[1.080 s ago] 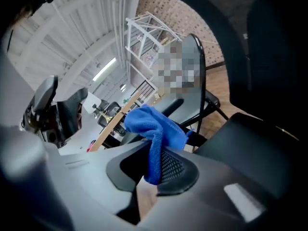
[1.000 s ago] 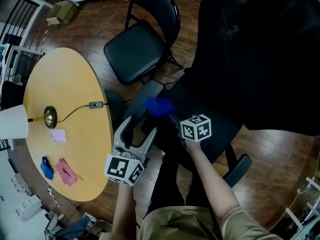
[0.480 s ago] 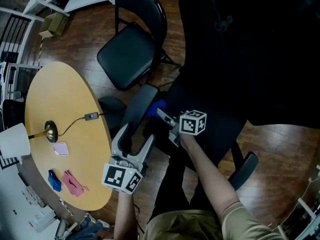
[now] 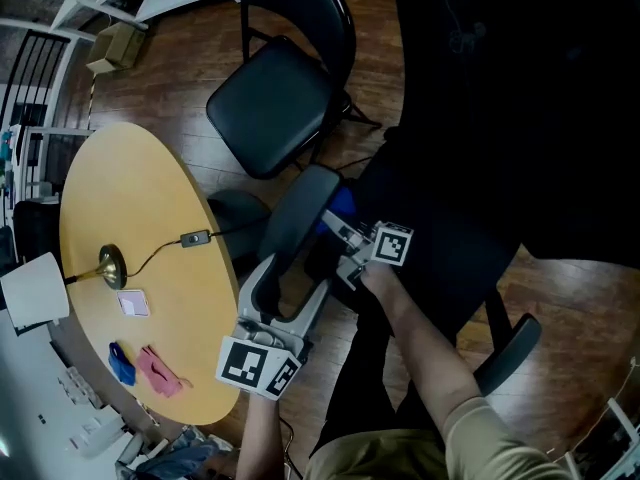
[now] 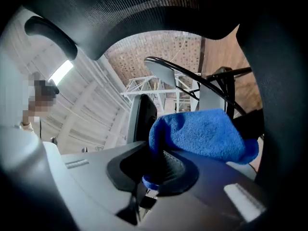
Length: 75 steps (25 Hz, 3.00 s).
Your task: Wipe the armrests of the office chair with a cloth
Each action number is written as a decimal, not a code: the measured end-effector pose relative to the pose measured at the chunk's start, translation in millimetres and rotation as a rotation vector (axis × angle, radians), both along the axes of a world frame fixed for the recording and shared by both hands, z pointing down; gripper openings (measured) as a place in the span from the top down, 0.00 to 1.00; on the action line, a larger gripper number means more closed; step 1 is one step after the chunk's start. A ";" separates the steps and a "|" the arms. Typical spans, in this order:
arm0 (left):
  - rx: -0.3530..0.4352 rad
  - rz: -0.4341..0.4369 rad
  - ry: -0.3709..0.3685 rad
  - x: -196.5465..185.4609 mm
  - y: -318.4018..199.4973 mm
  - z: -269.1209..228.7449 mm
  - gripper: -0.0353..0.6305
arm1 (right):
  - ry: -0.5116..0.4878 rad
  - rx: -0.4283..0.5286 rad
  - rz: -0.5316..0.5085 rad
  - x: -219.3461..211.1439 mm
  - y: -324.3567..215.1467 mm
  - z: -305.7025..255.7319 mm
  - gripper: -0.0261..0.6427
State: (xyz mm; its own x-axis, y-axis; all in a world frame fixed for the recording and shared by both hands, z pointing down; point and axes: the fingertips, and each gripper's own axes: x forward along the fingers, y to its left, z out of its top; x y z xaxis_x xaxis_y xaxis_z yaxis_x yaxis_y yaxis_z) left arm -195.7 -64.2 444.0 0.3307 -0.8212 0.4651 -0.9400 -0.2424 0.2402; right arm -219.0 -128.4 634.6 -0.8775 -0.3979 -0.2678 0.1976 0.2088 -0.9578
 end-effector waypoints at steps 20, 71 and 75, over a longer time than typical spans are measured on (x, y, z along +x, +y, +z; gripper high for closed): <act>-0.006 0.061 -0.014 10.0 0.3 23.9 0.47 | 0.800 -0.100 -0.034 20.1 -45.0 139.2 0.92; 0.147 -0.170 0.081 -62.0 -31.9 -54.5 0.48 | 0.831 0.716 -0.421 71.5 -62.2 -118.6 0.92; 0.142 -0.172 0.136 -98.0 -44.3 -44.0 0.49 | 0.770 0.844 -0.684 5.6 -73.0 -155.7 0.92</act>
